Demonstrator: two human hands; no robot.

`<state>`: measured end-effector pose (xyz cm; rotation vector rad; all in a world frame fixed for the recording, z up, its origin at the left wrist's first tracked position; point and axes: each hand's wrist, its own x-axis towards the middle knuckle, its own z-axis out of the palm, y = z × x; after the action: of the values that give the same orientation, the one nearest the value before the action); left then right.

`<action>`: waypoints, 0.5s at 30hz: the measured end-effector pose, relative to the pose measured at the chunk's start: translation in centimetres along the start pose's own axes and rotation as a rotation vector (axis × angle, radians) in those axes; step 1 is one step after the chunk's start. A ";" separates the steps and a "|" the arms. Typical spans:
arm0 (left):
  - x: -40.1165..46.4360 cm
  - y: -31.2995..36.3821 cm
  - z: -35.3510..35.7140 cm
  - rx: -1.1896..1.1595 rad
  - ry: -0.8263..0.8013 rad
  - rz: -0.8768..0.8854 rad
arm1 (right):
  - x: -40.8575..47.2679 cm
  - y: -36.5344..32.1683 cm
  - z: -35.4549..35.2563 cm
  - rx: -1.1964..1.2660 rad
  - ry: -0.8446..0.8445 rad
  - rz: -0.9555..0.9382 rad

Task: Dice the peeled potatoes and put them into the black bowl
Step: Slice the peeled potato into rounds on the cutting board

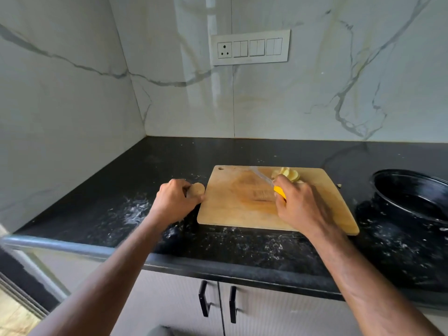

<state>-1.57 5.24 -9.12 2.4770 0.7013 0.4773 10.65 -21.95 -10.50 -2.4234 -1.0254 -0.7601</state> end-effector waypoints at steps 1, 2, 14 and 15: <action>0.3 0.0 0.0 -0.022 0.019 0.003 | -0.1 0.0 0.0 -0.002 -0.001 0.003; 0.6 0.1 0.0 -0.045 0.045 0.008 | -0.1 0.0 0.0 -0.006 -0.003 0.009; 3.6 7.7 6.3 -0.186 -0.098 0.443 | -0.2 -0.4 -0.7 -0.064 -0.029 0.147; 3.8 8.0 6.6 -0.203 -0.114 0.457 | -0.2 -0.4 -0.7 -0.069 -0.029 0.146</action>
<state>7.55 -1.00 -9.16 2.4385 0.0305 0.5351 9.99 -22.16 -10.03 -2.5421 -0.8339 -0.7237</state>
